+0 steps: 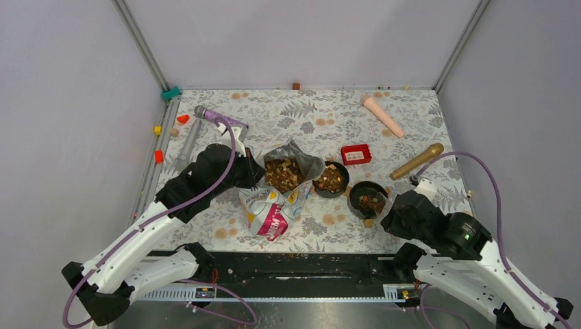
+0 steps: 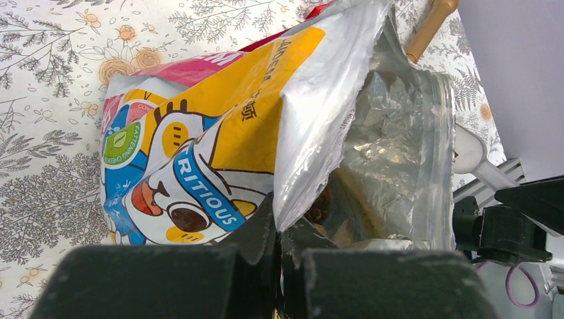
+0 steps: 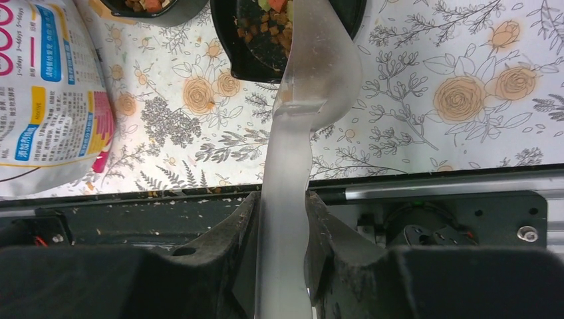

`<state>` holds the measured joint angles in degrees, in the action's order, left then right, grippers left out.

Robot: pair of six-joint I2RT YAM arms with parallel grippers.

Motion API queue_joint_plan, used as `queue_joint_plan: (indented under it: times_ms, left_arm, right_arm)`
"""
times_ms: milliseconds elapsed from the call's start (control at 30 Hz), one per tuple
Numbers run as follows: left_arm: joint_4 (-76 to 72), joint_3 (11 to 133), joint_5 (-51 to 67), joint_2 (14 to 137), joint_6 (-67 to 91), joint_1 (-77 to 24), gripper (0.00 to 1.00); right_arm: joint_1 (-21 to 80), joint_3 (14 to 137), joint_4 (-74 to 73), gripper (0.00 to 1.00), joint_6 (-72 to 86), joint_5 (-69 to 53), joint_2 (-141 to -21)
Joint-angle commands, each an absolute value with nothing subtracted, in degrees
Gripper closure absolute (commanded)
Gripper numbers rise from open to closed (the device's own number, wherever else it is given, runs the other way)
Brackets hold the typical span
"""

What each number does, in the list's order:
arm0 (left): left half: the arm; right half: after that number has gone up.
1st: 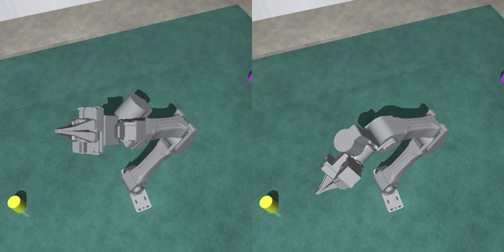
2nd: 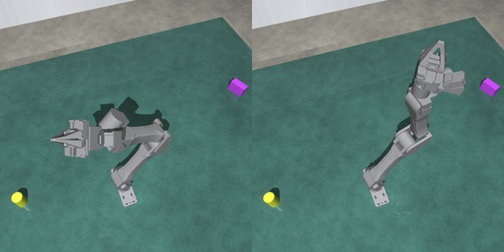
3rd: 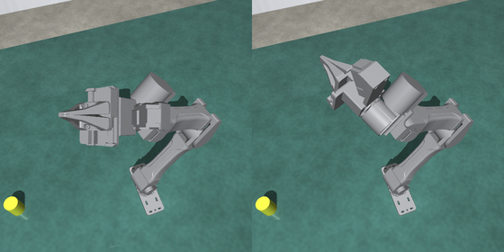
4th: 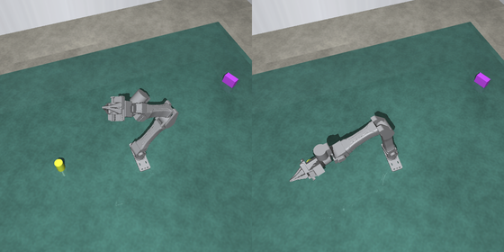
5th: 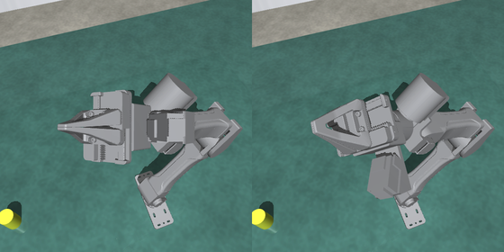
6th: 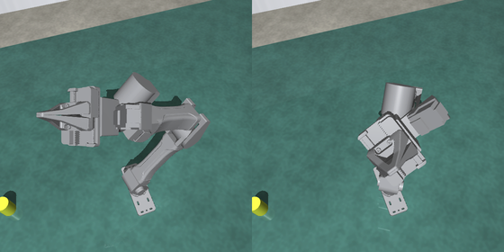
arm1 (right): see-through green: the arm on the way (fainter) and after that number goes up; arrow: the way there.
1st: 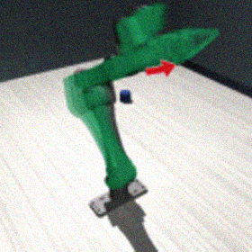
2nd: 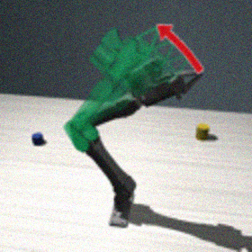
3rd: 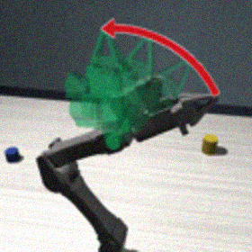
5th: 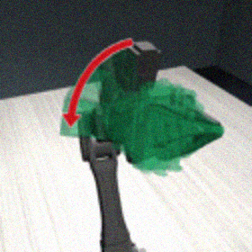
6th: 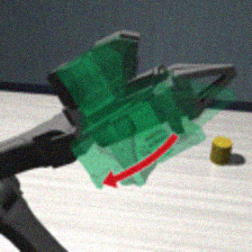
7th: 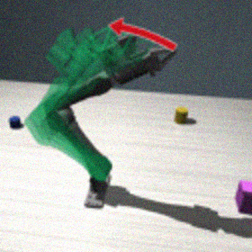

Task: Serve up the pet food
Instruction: Pour the pet food into the pet food bowl.

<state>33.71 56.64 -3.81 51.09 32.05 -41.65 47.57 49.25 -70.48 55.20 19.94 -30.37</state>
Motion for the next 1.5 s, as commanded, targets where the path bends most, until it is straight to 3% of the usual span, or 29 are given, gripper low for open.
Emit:
queue_joint_plan:
  times_ms: [0,633,933,1100,1300,1400,1467]
  left_arm:
    - [31.5,58.4,-0.5,50.5,31.7,-41.8,1.00]
    - [31.6,58.4,-1.9,51.3,31.4,-41.8,1.00]
    - [31.6,58.4,-1.5,51.0,31.5,-41.8,1.00]
    - [32.0,58.7,-1.6,51.3,31.6,-41.8,1.00]
    - [32.0,58.7,-1.8,51.0,31.8,-41.8,1.00]
    - [32.0,58.7,-1.7,50.8,31.9,-41.8,1.00]
    - [31.9,58.6,-2.1,50.4,31.9,-41.8,1.00]
  right_arm:
    - [47.4,51.7,-71.6,0.99,49.6,22.0,-32.3]
    - [47.4,60.6,-80.0,1.00,35.0,20.1,-45.1]
    - [47.4,68.2,-71.2,1.00,35.3,22.2,-35.4]
    - [47.4,68.6,-52.5,1.00,35.1,11.9,-29.7]
    - [47.4,70.9,-36.8,1.00,38.5,-17.2,-38.0]
    - [47.4,76.2,-40.2,1.00,38.4,-26.5,-47.8]
    - [47.8,82.1,-48.6,1.00,35.1,-26.0,-54.5]
